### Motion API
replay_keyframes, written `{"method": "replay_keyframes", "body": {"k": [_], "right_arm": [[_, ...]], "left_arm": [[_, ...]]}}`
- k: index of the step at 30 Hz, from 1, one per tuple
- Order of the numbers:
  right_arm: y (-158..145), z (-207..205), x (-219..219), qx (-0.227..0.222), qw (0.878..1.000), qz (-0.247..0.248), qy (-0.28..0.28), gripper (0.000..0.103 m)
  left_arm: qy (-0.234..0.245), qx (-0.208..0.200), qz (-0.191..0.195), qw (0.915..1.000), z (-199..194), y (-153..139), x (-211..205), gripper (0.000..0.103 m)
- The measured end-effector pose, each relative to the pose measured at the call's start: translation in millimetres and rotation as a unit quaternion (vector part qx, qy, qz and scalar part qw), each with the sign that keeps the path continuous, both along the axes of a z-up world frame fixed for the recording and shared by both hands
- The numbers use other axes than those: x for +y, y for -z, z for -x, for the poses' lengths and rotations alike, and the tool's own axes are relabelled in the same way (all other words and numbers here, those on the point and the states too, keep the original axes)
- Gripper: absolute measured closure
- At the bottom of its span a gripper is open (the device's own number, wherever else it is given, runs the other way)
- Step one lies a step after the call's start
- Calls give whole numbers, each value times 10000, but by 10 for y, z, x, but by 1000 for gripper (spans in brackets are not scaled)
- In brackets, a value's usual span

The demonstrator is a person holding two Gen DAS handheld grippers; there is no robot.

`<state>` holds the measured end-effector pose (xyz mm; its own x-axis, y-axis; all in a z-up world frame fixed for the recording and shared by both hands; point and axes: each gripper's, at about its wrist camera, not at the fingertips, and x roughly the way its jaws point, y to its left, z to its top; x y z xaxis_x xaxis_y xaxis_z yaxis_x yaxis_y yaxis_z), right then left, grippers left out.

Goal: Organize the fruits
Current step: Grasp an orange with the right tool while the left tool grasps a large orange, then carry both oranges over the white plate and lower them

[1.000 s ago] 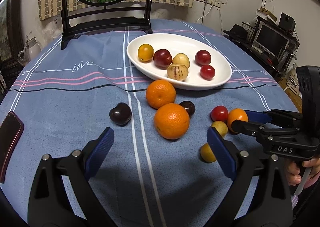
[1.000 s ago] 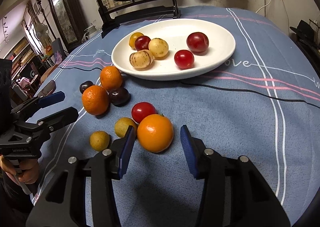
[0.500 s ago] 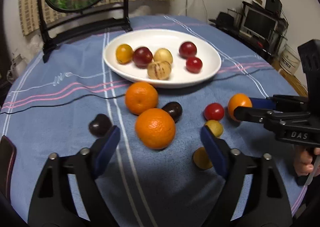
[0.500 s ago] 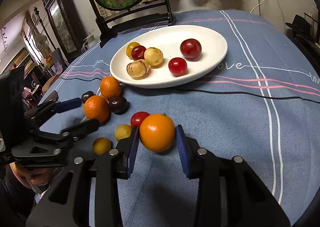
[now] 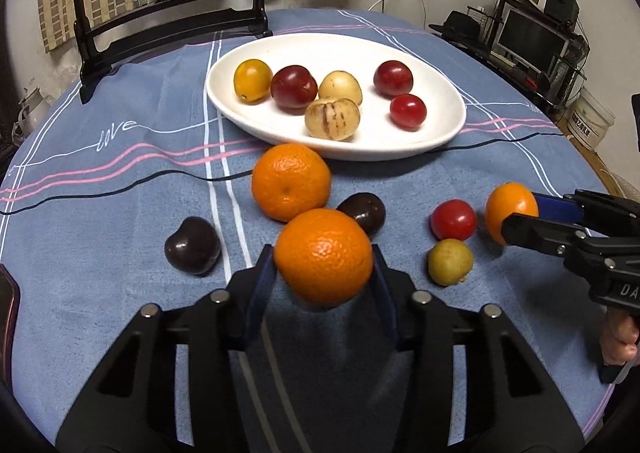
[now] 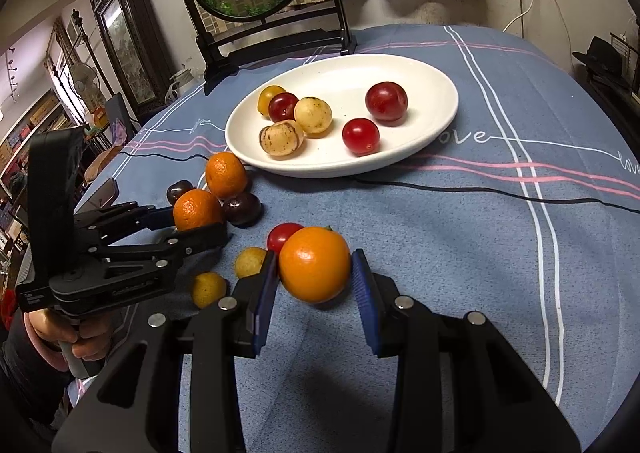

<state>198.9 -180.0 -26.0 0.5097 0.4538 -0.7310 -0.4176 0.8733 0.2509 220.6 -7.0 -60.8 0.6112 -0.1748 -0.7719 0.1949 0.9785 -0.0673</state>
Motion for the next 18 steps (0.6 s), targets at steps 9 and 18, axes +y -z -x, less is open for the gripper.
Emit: {"method": "replay_keyframes", "body": {"k": [9,18], "right_arm": [[-1,-2,10,-23,10000,-20,-3,66],[-132,-21,-29,-353,9992,-206,6,66]], "left_arm": [[-11,-11,5,10000,10,10,2,58],[12,-508,-80,9987,176,-234,-19,58]]}}
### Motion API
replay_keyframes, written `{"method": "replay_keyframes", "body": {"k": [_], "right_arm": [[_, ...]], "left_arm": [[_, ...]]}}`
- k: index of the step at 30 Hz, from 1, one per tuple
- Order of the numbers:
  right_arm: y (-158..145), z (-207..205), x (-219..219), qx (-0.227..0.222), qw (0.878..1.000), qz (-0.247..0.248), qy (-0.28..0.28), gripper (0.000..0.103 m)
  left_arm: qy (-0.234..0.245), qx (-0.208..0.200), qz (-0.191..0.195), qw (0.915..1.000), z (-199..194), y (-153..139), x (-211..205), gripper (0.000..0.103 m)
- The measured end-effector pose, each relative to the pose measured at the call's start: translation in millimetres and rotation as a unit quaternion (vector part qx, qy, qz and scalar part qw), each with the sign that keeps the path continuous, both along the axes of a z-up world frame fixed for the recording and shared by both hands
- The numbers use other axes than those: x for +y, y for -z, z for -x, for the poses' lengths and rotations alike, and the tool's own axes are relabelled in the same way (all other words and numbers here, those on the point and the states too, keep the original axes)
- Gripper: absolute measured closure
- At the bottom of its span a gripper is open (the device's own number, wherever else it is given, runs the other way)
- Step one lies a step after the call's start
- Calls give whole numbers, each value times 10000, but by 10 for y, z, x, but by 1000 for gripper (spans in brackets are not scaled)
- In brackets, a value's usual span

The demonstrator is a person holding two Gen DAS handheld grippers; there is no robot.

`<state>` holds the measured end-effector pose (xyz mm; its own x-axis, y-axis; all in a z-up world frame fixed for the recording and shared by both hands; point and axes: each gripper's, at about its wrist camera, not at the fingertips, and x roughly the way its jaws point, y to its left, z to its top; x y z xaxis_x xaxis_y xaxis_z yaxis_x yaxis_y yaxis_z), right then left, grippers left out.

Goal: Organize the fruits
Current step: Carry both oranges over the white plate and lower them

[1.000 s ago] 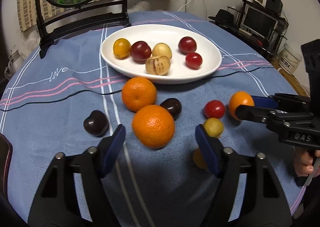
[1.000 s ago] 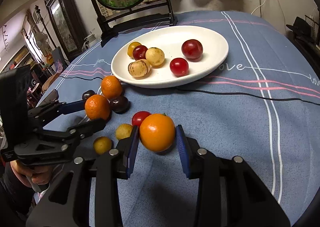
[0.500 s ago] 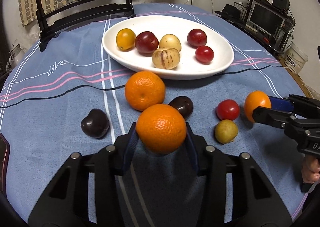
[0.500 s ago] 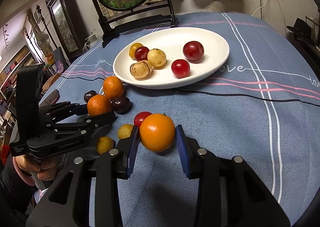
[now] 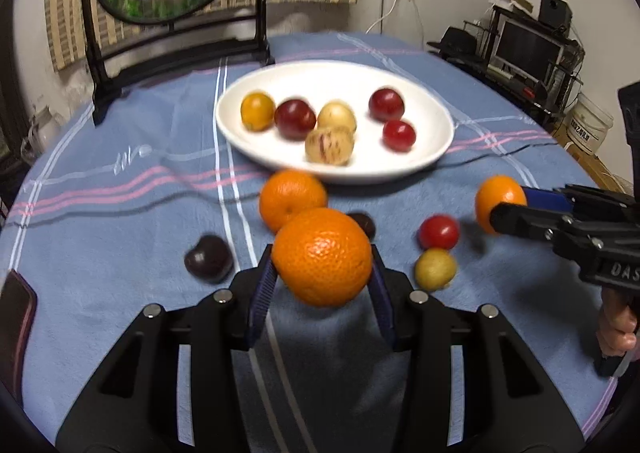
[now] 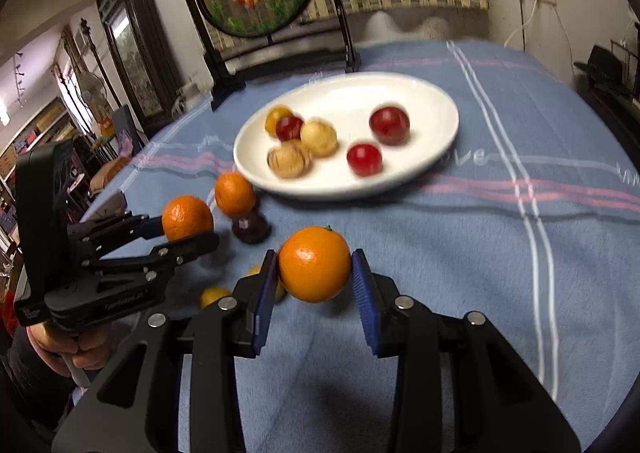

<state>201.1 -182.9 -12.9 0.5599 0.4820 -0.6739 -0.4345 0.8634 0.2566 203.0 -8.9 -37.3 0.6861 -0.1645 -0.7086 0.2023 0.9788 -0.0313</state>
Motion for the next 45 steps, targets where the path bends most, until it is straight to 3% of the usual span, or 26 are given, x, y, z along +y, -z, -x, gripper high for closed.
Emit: {"method": "replay_keyframes", "body": {"k": [7,11,19,25,27,28,29,35,39,45], "right_arm": [[-246,-493,-12,-402,9982,-220,389,65],[-201,-877,-55,-366,9959,-56,826,66],[47,-1257,-102,17,9951,128,980,66],[142,-1310,-68,205,9960,136,855,66],[146,-1298,-59,203,9963,134,830,64],[129,-1280,-57,171,9963,147,825,57],[106,-1278,-58,144,9964,152,822,52],[-174,-969,-88,-71,9976,-183,658,52],[-229,-687,29,-136,9993,-223,282,52],[-57,-277,154,24,9998,-78,-160,52]], "left_arm": [[180,-165,186,9995,-572,-451,-55,58],[191,40,305,9993,-1064,-545,-128,58],[220,763,-57,9968,-2002,-300,-413,58],[127,1073,-304,9937,-2217,-57,-468,58],[90,1043,-350,9939,-2211,-44,-452,57],[59,992,-376,9943,-2186,-60,-442,52],[29,883,-392,9953,-2143,-104,-430,40],[-49,54,-369,9993,-1538,-589,-305,14],[-159,-228,-158,9995,-1018,-724,-109,10],[-253,-239,374,9987,-273,-481,201,10]]}}
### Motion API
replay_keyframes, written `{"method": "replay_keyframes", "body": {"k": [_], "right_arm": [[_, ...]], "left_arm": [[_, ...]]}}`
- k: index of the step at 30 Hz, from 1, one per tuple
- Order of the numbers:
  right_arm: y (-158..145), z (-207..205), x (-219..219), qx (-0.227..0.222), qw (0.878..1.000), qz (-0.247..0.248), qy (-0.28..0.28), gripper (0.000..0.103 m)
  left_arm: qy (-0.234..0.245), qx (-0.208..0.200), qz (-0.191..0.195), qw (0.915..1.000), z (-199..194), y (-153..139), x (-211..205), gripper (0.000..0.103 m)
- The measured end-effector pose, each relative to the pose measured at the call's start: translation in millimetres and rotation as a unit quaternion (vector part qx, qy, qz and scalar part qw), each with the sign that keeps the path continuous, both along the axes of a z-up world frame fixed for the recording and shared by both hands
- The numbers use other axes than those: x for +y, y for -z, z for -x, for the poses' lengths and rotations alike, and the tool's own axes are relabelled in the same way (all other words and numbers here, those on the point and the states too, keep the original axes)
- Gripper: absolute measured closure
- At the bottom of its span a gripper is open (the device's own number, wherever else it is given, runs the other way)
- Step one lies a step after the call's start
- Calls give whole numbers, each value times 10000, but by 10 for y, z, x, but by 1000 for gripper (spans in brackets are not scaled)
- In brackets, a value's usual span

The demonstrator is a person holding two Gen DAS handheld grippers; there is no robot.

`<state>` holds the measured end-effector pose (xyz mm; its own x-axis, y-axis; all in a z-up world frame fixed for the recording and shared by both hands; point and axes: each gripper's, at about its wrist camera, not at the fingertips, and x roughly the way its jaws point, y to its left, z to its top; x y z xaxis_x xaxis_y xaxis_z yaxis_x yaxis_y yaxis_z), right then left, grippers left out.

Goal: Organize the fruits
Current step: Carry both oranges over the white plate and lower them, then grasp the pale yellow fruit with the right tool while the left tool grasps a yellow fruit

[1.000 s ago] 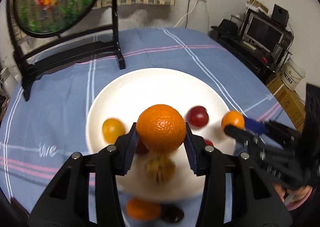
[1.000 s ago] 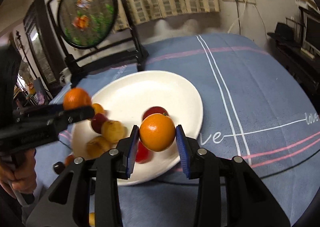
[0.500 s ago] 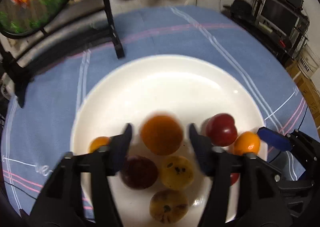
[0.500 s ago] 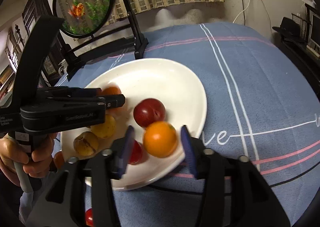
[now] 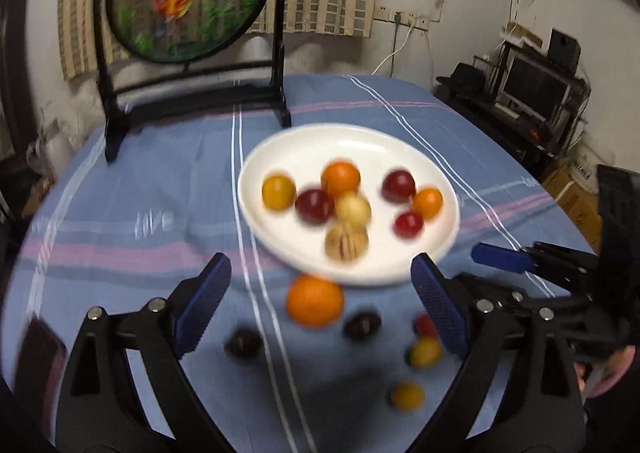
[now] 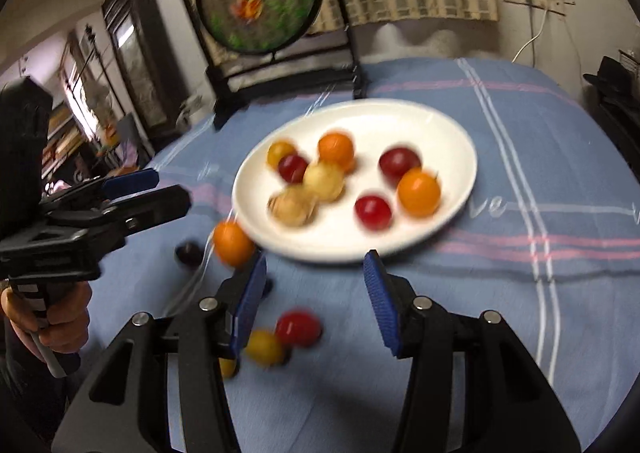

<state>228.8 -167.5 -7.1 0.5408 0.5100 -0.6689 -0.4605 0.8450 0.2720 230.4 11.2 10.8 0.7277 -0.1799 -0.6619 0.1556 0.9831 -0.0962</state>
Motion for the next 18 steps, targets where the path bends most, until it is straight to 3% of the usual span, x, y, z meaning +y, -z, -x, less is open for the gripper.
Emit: {"method": "replay_keyframes", "body": {"k": [4,6,11,14,18], "right_arm": [[15,187,24,114,9994,-140,-288,52],[0,307,56,26,9990,-99,-440,52],[87,422,154,262,9972,-73,-695,64],[142,432,231,321,9970,181,-687,66],[218,362,229,555,9965,217,-589,67]], "left_arm": [[38,19,87,10000,306,249,32,10],[44,133,-68,9999,409,347,22,10],[217,23,30,9998,597,337,7,10],[172,-95,-178,9996,637,326,-25,10],[283,-77,-133,9995,644,322,-39,10]]}}
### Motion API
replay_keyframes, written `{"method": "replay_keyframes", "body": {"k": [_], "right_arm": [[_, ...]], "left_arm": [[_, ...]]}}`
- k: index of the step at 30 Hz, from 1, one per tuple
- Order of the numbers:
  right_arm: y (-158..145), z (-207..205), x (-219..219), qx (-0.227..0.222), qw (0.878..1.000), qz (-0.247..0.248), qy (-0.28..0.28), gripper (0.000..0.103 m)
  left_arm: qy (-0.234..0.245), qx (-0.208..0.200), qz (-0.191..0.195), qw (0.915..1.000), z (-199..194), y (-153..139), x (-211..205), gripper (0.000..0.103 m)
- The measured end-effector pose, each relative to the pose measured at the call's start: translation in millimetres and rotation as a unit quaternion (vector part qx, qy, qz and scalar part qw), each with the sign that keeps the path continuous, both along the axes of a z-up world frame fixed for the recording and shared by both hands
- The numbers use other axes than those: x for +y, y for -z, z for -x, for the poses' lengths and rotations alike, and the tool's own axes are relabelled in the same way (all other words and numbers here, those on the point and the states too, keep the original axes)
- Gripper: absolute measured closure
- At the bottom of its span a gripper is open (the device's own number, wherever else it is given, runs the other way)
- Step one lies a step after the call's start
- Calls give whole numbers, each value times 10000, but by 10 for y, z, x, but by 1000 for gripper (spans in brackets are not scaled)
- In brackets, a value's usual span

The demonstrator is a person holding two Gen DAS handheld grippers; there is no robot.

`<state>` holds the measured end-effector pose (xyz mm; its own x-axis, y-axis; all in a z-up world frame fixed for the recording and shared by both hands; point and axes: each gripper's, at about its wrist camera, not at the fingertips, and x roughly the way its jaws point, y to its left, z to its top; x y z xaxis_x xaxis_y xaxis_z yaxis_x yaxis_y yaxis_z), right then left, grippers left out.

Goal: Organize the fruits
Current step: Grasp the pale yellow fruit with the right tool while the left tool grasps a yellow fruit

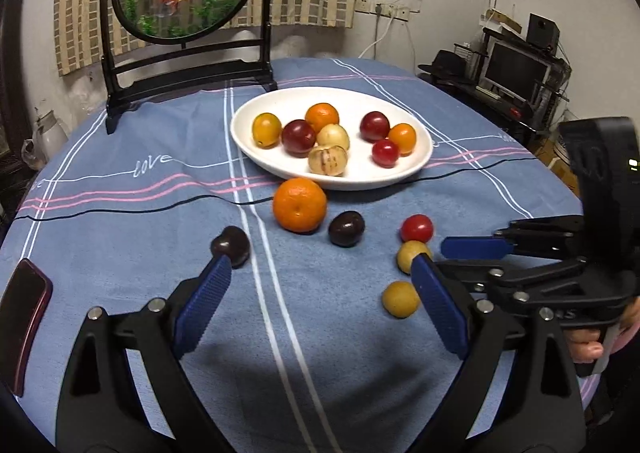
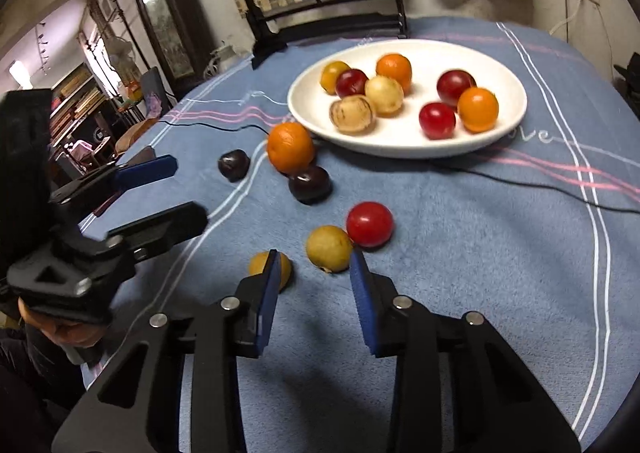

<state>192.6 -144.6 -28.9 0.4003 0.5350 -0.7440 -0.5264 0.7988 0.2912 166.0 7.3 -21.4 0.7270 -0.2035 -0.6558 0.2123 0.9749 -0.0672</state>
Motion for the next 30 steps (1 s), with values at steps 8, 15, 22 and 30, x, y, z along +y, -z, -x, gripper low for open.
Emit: {"method": "replay_keyframes", "body": {"k": [8,15,22,30], "right_arm": [[132,-137,50,360,9993,31,116,67],[150,-161,130,220,9994,238,127,67],[151,-161,129,171,9993,296,133,68],[146,-167,101,174,9994,266,107,74]], "left_arm": [[-70,-8,107,9999,39,-12,37,10],[-81,-20,142,9999,54,-13,49,10],[-88,6,102,9999,61,-1,44,10],[-99,53,80,9999,49,4,42,10]]}}
